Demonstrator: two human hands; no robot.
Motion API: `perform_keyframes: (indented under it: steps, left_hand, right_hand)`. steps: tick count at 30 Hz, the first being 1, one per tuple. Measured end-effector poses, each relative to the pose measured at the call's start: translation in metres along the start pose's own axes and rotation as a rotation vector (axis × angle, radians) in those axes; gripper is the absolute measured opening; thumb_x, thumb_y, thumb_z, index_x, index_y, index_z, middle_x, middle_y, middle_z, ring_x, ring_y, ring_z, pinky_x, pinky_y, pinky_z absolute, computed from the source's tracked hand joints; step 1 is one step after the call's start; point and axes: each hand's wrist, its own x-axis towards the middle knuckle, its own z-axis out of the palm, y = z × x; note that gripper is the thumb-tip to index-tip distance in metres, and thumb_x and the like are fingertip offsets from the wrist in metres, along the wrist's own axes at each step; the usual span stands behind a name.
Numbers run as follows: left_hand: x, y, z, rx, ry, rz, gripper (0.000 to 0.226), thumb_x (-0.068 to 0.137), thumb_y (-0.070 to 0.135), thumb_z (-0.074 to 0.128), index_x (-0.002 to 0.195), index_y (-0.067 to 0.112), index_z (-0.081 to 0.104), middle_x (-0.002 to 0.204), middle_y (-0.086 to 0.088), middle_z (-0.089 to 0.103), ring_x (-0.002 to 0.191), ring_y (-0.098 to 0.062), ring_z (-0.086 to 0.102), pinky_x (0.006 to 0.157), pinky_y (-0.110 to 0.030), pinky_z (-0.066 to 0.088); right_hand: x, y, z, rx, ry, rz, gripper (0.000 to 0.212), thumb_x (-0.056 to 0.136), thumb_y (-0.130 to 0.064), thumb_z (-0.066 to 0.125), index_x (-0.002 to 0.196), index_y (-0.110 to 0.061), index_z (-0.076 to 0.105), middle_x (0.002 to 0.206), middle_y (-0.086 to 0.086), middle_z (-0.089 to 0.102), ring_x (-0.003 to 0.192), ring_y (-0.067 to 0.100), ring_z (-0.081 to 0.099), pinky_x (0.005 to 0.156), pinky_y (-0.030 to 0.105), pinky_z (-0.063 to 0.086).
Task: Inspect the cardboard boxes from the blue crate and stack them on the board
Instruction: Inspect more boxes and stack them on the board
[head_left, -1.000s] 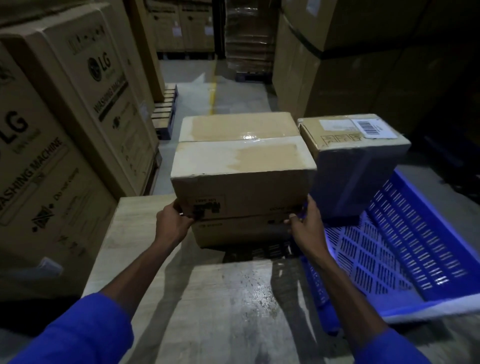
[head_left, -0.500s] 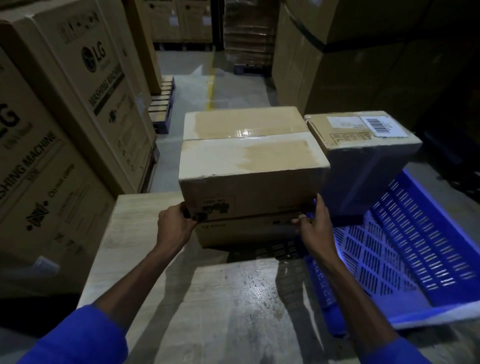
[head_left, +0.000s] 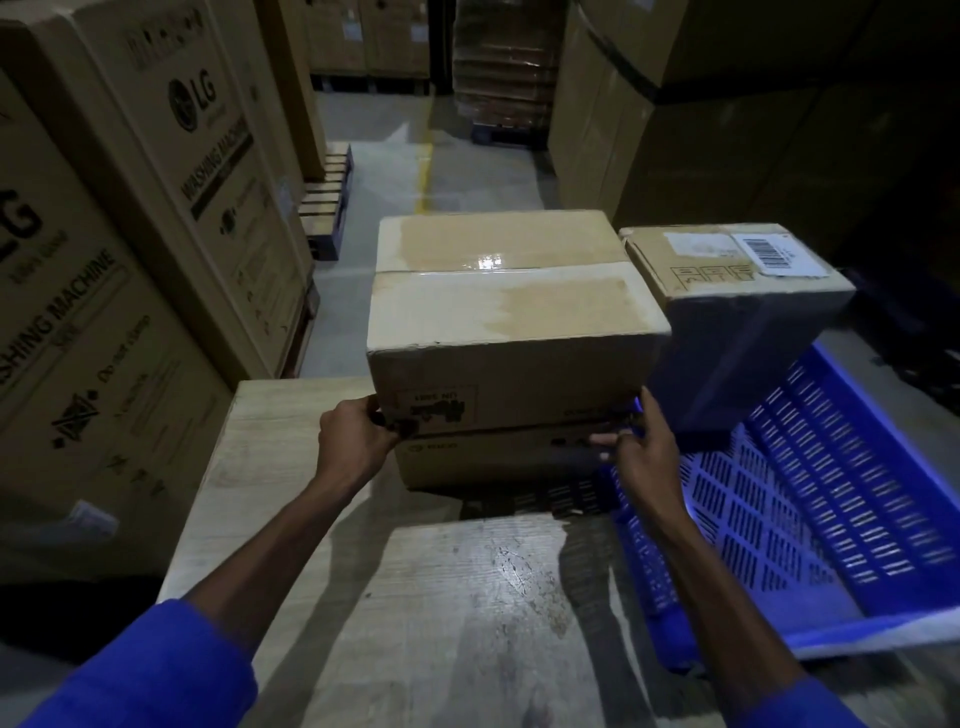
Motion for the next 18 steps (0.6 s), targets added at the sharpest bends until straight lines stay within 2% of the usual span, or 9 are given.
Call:
perform_keyframes:
  steps: [5,7,9,10,12,14,18]
  left_hand:
    - [-0.003,-0.003,0.002,0.002,0.016,0.024,0.027,0.079,0.013,0.086,0.105,0.012,0.08,0.098,-0.008,0.079,0.093,-0.024,0.072,0.086,-0.04,0.059]
    - [-0.003,-0.006,0.003,0.008,0.001,0.029,0.028,0.079,0.01,0.086,0.106,0.011,0.079,0.099,-0.007,0.079,0.09,-0.02,0.072,0.087,-0.036,0.058]
    - [-0.004,-0.011,0.006,0.032,-0.031,0.021,0.031,0.078,0.008,0.087,0.107,0.011,0.077,0.1,-0.006,0.079,0.084,-0.02,0.074,0.083,-0.033,0.058]
    - [-0.005,-0.012,0.008,0.047,-0.048,0.017,0.033,0.078,0.008,0.087,0.109,0.01,0.076,0.1,-0.006,0.079,0.083,-0.02,0.075,0.08,-0.032,0.057]
    - [-0.006,-0.014,0.014,0.073,-0.064,0.026,0.034,0.078,0.009,0.087,0.11,0.009,0.074,0.099,-0.008,0.078,0.083,-0.022,0.075,0.076,-0.032,0.055]
    - [-0.007,-0.014,0.018,0.09,-0.033,0.026,0.031,0.08,0.01,0.085,0.109,0.007,0.074,0.099,-0.01,0.078,0.084,-0.026,0.073,0.071,-0.031,0.05]
    - [-0.007,-0.013,0.02,0.106,0.015,0.017,0.027,0.083,0.007,0.081,0.109,0.004,0.074,0.101,-0.014,0.077,0.089,-0.032,0.071,0.07,-0.028,0.043]
  right_hand:
    - [-0.003,-0.001,0.002,-0.061,0.005,0.006,0.067,0.104,-0.001,0.04,0.164,-0.027,0.026,0.153,0.009,0.047,0.095,0.014,0.075,0.092,0.053,0.06]
    - [-0.005,-0.002,0.005,-0.099,0.02,-0.028,0.069,0.098,-0.011,0.044,0.163,-0.027,0.025,0.154,0.01,0.047,0.106,0.023,0.073,0.099,0.057,0.055]
    - [-0.006,-0.003,0.006,-0.173,0.024,-0.072,0.075,0.092,-0.015,0.048,0.162,-0.023,0.024,0.154,0.011,0.05,0.123,0.033,0.063,0.106,0.05,0.05]
    - [-0.006,-0.004,0.005,-0.209,0.026,-0.085,0.076,0.092,-0.009,0.05,0.162,-0.02,0.024,0.152,0.013,0.051,0.127,0.034,0.059,0.104,0.042,0.048]
    - [-0.003,-0.006,0.004,-0.271,0.029,-0.084,0.075,0.093,0.002,0.052,0.161,-0.014,0.025,0.147,0.017,0.055,0.124,0.037,0.057,0.092,0.033,0.042]
    - [0.0,-0.007,0.003,-0.307,0.029,-0.076,0.072,0.094,0.003,0.051,0.159,-0.012,0.026,0.142,0.019,0.057,0.12,0.04,0.058,0.085,0.032,0.038]
    - [0.001,-0.002,0.005,-0.365,0.043,-0.114,0.076,0.091,0.004,0.052,0.16,-0.011,0.024,0.144,0.02,0.055,0.119,0.042,0.057,0.085,0.034,0.039]
